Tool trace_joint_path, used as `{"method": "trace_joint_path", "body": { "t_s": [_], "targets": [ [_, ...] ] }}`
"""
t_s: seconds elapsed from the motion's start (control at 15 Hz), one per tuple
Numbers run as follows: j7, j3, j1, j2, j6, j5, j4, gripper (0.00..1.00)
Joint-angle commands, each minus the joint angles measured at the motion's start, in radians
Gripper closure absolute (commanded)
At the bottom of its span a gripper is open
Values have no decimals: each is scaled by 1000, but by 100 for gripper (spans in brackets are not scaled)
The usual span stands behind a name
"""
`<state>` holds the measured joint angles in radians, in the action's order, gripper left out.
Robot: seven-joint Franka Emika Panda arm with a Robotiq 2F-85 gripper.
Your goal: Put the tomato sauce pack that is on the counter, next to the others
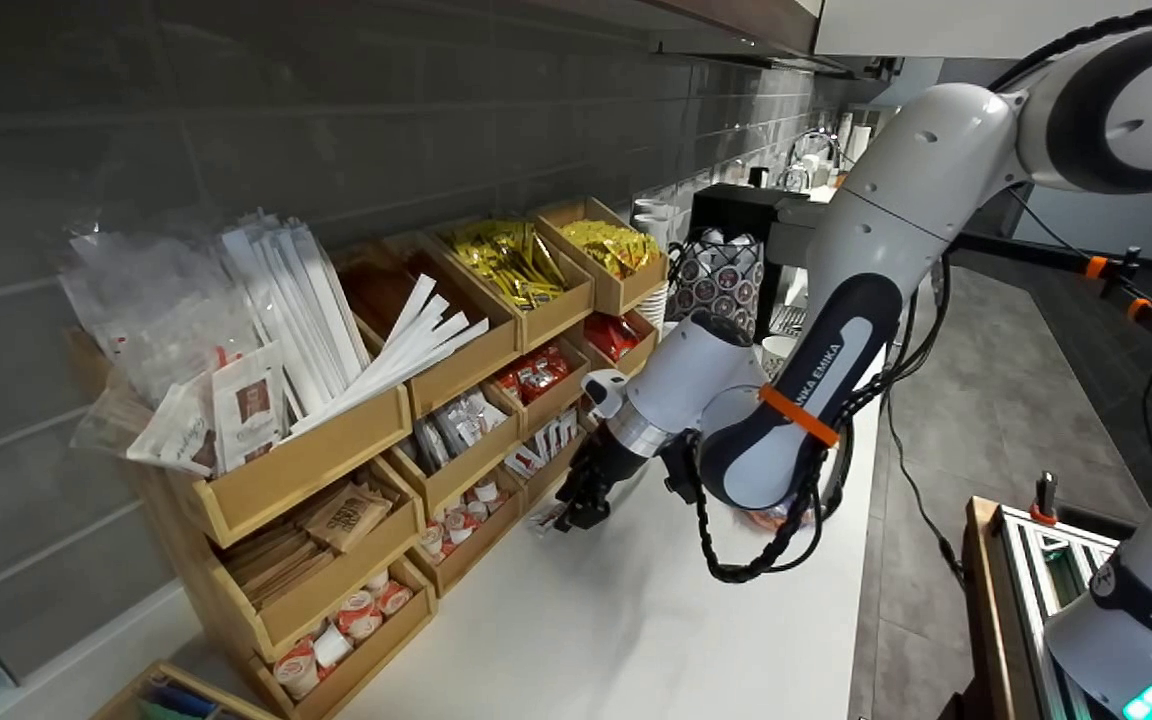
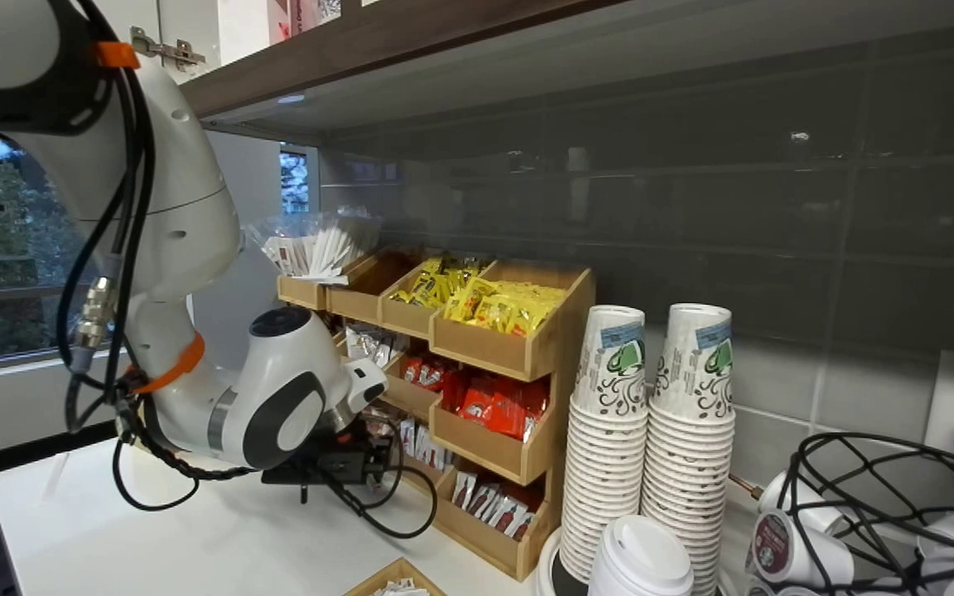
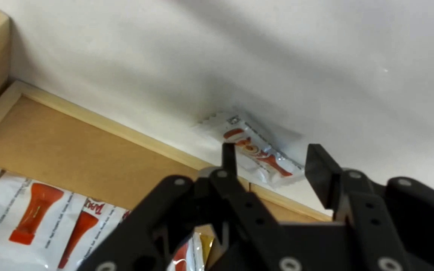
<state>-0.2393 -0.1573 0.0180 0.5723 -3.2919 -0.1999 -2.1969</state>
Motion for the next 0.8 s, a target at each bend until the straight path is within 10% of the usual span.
{"method": "trace_joint_path", "body": {
  "t_s": [0.0,0.13,0.73],
  "targets": [
    [-8,-3,-9,45,15,-29,49,21],
    [-8,-1,-7,61,11,-29,66,50],
    [4,8,10,63,-17,-19,88,100]
  ]
}}
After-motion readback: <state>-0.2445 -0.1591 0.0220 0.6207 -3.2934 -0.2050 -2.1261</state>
